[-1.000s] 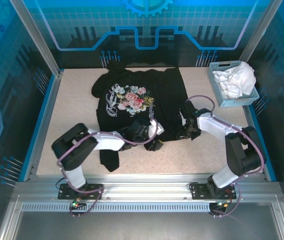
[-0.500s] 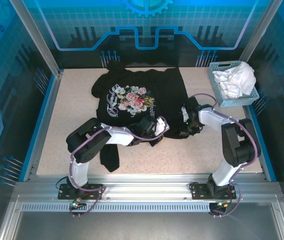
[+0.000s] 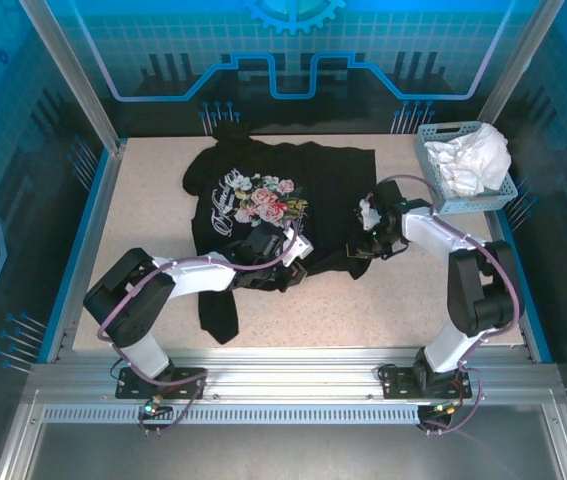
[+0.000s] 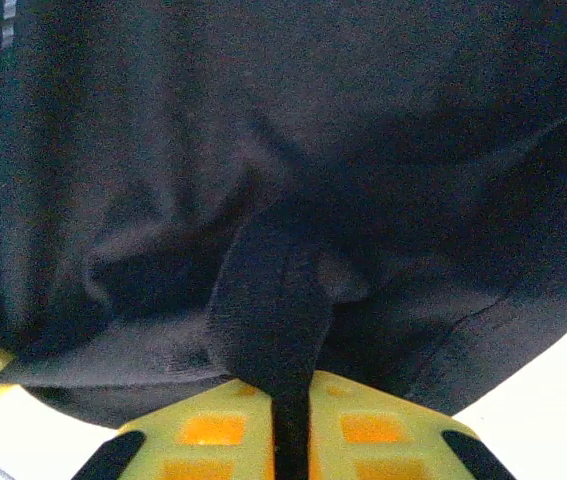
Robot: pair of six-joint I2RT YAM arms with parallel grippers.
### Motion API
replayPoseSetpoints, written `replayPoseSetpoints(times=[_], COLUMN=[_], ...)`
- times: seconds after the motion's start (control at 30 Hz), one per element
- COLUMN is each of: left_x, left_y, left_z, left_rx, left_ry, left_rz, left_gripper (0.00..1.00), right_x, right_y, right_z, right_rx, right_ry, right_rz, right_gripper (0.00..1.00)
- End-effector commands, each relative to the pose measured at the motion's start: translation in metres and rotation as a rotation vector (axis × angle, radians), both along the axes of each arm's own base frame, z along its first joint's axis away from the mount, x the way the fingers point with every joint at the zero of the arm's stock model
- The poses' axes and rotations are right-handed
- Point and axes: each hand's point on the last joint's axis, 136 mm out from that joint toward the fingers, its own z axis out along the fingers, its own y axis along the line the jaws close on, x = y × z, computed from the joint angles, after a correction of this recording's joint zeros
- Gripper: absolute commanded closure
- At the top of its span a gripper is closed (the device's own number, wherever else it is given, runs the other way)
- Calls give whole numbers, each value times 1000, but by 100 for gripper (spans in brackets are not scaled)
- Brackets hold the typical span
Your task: Fold the inside-out t-shirt
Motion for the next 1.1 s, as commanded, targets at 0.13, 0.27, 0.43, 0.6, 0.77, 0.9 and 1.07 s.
replayPoseSetpoints(times=[0.13,0.27,0.43,0.6,0.77,0.9,1.07], left_x=[-15,-15,-15,-15,-15,-14,-14], left_y=[-2,-2,-2,-1,0,0,0], left_z=[-8,-11,-12,-9,-8,-8,-7], left_rx=[-2,1,-3,-7,-6,-7,-11], left_ry=[120,125,127,119,115,113,112], left_rz=[-17,-16,-13,-12,-4,-2,-1], left_gripper=[100,100,100,100,100,100,100], right_x=[-23,-42,-51,-45,-40,-44,-49], right_y=[-26,-16,-8,-3,3,0,-4], right_z=[9,8,-13,-28,-28,-27,-28], right_rx=[-253,-281,-282,-268,-238,-242,-255], right_ry=[-60,-78,-36,-25,-35,-28,-13], right_rz=[64,104,95,86,99,96,84], right_gripper=[63,53,47,53,76,79,72])
